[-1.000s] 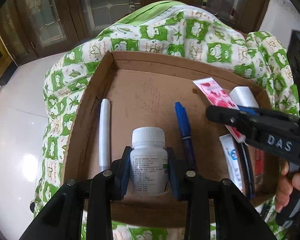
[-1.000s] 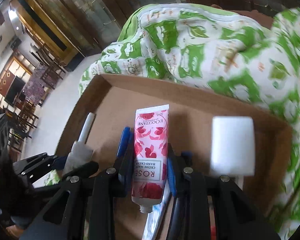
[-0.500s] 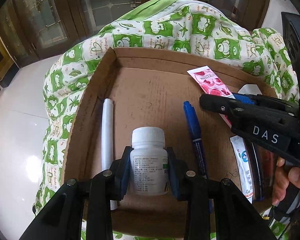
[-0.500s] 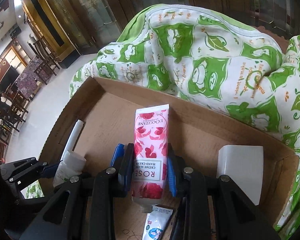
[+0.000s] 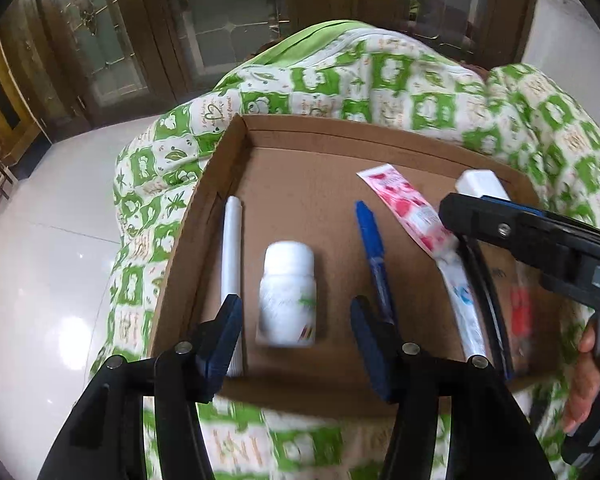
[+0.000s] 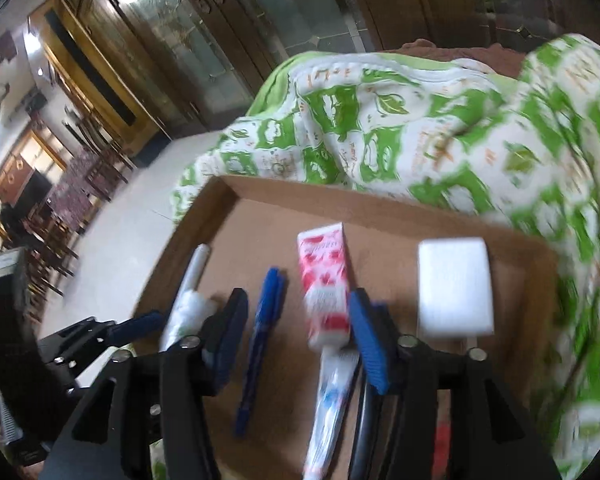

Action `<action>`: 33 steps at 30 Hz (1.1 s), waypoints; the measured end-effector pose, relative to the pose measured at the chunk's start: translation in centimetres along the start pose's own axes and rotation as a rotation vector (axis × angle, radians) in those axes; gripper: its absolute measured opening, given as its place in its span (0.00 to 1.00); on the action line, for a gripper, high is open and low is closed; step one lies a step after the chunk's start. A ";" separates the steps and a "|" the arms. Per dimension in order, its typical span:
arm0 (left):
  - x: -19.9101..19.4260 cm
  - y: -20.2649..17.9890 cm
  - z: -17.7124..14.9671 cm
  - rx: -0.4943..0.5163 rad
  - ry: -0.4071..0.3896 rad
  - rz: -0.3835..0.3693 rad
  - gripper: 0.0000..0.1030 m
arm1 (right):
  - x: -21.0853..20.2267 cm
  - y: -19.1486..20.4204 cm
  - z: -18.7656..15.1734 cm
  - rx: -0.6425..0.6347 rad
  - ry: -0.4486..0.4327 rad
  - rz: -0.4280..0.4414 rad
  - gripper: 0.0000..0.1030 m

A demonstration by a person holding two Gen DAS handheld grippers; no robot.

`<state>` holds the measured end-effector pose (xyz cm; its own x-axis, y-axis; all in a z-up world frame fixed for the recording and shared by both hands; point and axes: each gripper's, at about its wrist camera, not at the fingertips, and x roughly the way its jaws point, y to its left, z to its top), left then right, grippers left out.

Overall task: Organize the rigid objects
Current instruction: 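Lower and open the left tool to set the pill bottle down while the right tool releases the tube, then grasp the white dropper bottle with the left tool while the right tool grasps the black art marker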

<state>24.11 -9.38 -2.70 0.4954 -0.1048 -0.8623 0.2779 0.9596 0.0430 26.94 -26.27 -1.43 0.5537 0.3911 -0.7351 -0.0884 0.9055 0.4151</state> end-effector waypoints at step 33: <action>-4.4 -10.6 -15.3 0.045 0.178 -0.321 0.33 | -12.0 -2.2 -13.4 0.205 -0.039 0.027 0.80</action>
<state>6.41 -15.13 -7.11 0.2270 -0.3480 -0.9096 0.4340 0.8723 -0.2254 9.40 -30.75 -0.65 0.5850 0.4050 -0.7026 0.0640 0.8406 0.5378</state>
